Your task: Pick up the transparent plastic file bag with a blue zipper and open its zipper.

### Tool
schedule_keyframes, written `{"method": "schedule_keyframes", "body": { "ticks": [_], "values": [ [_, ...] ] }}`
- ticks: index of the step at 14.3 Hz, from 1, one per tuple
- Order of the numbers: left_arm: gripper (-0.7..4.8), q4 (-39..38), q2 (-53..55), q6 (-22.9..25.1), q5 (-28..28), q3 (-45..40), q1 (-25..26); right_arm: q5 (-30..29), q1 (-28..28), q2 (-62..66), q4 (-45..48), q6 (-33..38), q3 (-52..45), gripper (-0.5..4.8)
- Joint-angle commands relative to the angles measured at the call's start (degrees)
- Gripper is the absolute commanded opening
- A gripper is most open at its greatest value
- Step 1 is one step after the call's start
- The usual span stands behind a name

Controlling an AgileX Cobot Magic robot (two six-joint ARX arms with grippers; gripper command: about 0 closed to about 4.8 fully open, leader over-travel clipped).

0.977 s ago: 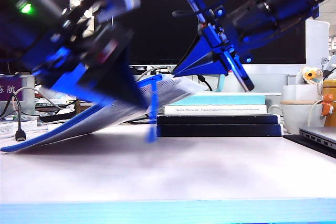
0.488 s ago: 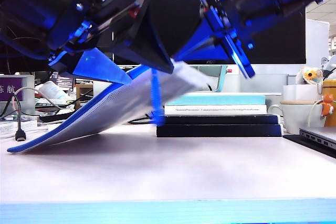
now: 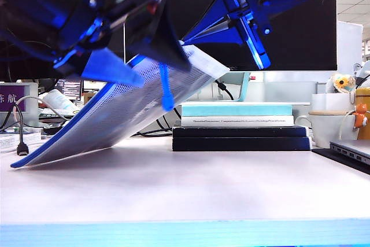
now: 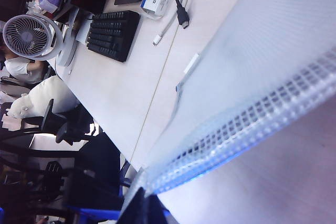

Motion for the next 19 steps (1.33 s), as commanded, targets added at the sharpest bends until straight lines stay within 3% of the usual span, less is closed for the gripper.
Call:
{"method": "schedule_keyframes", "body": {
  "ticks": [1, 3, 5, 6, 8, 11, 12, 15, 19],
  "values": [
    [4.29, 3.58, -0.13, -1.03, -1.11, 0.02, -0.15, -1.36, 0.22, -0.44, -1.44, 0.0, 0.79, -0.03],
    [4.2, 5.31, -0.11, -1.05, -1.07, 0.02, -0.17, -2.1, 0.39, -0.44, -1.49, 0.04, 1.01, -0.03],
    [3.31, 5.18, -0.09, -0.96, -1.07, 0.02, -0.2, -2.43, 0.39, -0.94, -1.51, 0.22, 1.49, -0.03],
    [3.11, 5.11, -0.09, -0.83, -1.09, 0.02, -0.2, -2.43, 0.39, -1.18, -1.51, 0.22, 1.62, -0.03],
    [1.92, 4.81, -0.09, -0.42, -1.29, 0.0, -0.17, -2.64, 0.37, -1.88, -1.88, 0.2, 1.68, -0.03],
    [0.77, 4.83, -0.09, 0.48, -2.08, 0.02, -0.17, -3.5, 0.37, -2.73, -2.45, 0.2, 1.68, -0.03],
    [0.73, 4.83, -0.09, 0.52, -2.14, 0.02, -0.17, -3.5, 0.37, -2.91, -2.84, 0.17, 1.7, -0.03],
    [-0.06, 5.29, -0.09, 1.99, -2.14, 0.02, -0.17, -3.54, 0.37, -3.69, -4.04, 0.07, 1.68, -0.03],
    [-0.06, 4.76, -0.09, 3.96, -4.74, 0.02, -0.15, -3.56, 0.33, -5.6, -4.85, -0.09, 1.7, -0.03]
  ]
}}
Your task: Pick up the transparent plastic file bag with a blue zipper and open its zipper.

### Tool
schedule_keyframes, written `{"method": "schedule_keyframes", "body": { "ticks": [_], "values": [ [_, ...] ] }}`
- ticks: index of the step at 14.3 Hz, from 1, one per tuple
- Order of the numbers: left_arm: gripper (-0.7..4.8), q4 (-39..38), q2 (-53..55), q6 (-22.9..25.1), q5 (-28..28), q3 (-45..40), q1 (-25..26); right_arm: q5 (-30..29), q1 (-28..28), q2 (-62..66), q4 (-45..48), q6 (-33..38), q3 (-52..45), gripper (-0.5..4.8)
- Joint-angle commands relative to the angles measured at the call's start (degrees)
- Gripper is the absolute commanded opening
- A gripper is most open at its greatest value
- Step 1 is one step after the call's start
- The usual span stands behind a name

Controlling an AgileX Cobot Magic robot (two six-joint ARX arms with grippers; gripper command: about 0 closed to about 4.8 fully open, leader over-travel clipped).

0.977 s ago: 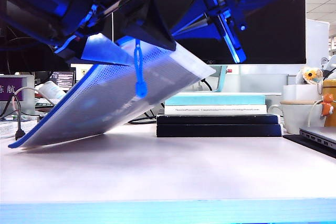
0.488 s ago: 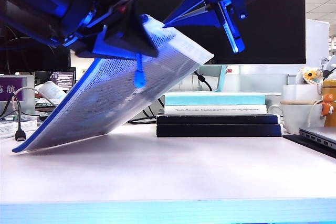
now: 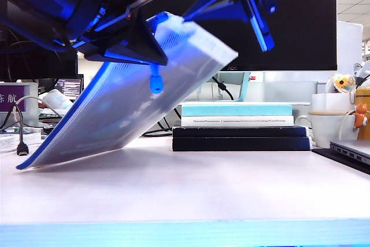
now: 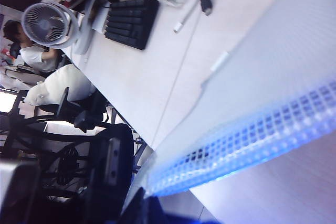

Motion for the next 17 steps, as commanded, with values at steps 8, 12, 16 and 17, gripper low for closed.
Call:
{"method": "schedule_keyframes", "body": {
  "ticks": [8, 12, 16, 17],
  "values": [
    [-0.06, -2.4, -0.2, 4.5, -2.6, 0.04, 0.02, 2.29, -0.35, -2.86, -10.16, -9.7, 0.37, -0.03],
    [-0.06, -0.63, -0.57, 4.48, -1.95, 0.22, 0.0, 2.32, -0.35, -2.86, -10.29, -10.73, 0.35, -0.03],
    [-0.06, 4.24, -0.59, 3.45, -1.07, 0.22, 0.0, 2.08, -0.33, -2.8, -11.37, -10.73, 0.35, 1.64],
    [-0.06, 5.2, -0.59, 3.45, -1.09, 0.22, 0.0, 2.03, -0.35, -2.8, -11.98, -10.73, 0.35, 2.56]
  ]
}}
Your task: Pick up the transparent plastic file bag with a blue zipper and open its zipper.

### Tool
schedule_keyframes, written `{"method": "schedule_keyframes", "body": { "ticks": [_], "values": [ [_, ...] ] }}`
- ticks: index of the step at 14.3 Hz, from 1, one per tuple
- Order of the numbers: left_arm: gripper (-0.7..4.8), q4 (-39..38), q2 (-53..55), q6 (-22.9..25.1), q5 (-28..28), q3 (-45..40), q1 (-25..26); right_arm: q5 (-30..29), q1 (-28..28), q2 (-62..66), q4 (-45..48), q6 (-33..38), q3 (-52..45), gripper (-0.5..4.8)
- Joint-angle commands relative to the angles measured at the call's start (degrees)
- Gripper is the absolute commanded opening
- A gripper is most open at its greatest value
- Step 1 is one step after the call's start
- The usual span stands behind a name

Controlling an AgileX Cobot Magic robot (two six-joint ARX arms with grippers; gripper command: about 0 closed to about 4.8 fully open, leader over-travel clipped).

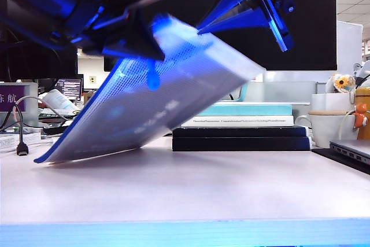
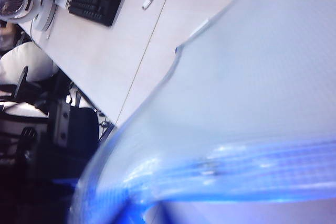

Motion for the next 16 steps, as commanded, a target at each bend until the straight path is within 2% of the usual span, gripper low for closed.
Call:
{"method": "schedule_keyframes", "body": {
  "ticks": [1, 5, 8, 11, 13, 15, 16],
  "values": [
    [-0.06, 4.44, -0.24, -0.11, 0.17, 0.2, 0.02, -0.94, 0.02, -0.35, -1.62, -0.33, 0.33, 2.62],
    [-0.06, 4.59, -0.22, 0.52, -0.44, 0.2, 0.02, -4.55, 0.02, -0.35, -1.79, 1.18, 0.35, 2.62],
    [-0.06, 4.52, -0.22, 1.99, -0.44, 0.2, 0.07, -4.61, 0.0, -0.42, -2.49, -0.68, 0.33, 2.62],
    [-0.06, 4.55, -0.24, 2.91, -0.39, 0.2, 0.07, -7.04, 0.04, -0.44, -10.93, -21.16, 0.35, 2.62],
    [-0.06, 4.61, -0.24, 4.15, -0.33, 0.28, 0.07, -3.19, 0.0, -0.46, -18.8, -32.33, 0.33, 2.7],
    [-0.06, 4.15, -0.24, 4.11, 0.79, 0.87, 0.07, -3.23, 0.04, -0.44, -20.35, -37.86, 0.33, 3.18],
    [-0.06, 3.28, -0.24, 4.09, 3.58, 1.79, 0.07, -3.37, 0.07, -0.44, -19.91, -39.69, 0.33, 3.3]
  ]
}}
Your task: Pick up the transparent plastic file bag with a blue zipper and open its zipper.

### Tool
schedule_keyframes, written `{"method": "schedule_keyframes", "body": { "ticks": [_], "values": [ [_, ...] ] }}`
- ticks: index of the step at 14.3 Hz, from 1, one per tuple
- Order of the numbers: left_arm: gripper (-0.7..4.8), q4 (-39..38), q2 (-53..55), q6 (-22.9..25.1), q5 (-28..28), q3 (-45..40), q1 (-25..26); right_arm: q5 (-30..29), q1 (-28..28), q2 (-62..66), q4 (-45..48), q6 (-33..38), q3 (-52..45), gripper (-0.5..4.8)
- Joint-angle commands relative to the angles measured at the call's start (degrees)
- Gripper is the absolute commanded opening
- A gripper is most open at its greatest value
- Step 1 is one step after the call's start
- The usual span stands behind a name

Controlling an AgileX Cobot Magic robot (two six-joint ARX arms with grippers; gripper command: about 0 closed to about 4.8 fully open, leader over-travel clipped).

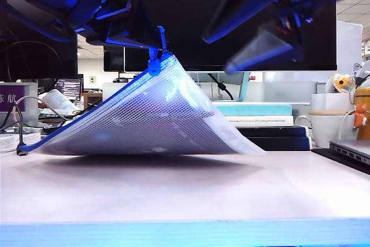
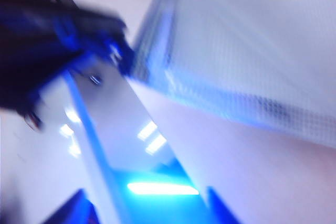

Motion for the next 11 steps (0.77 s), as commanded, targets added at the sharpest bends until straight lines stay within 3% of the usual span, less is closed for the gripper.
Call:
{"method": "schedule_keyframes", "body": {
  "ticks": [1, 4, 8, 11],
  "values": [
    [-0.06, -0.76, -0.22, 0.02, 5.7, 2.49, 0.02, -1.7, 0.11, -0.31, 0.48, -8.33, 0.33, 3.29],
    [-0.06, -5.38, -0.2, 0.24, 10.95, 6.34, 0.13, -2.82, 0.61, -0.44, 0.5, -15.67, 0.33, 3.3],
    [-0.06, -15.96, -0.09, 2.25, 11.02, 7.8, 4.46, 0.35, 0.66, -3.19, 0.87, -20.72, 0.35, 3.29],
    [-0.06, -16.96, -0.11, 2.23, 17.9, 7.87, 7.76, 0.72, 0.72, -6.43, 1.4, -24.37, 0.33, 3.29]
  ]
}}
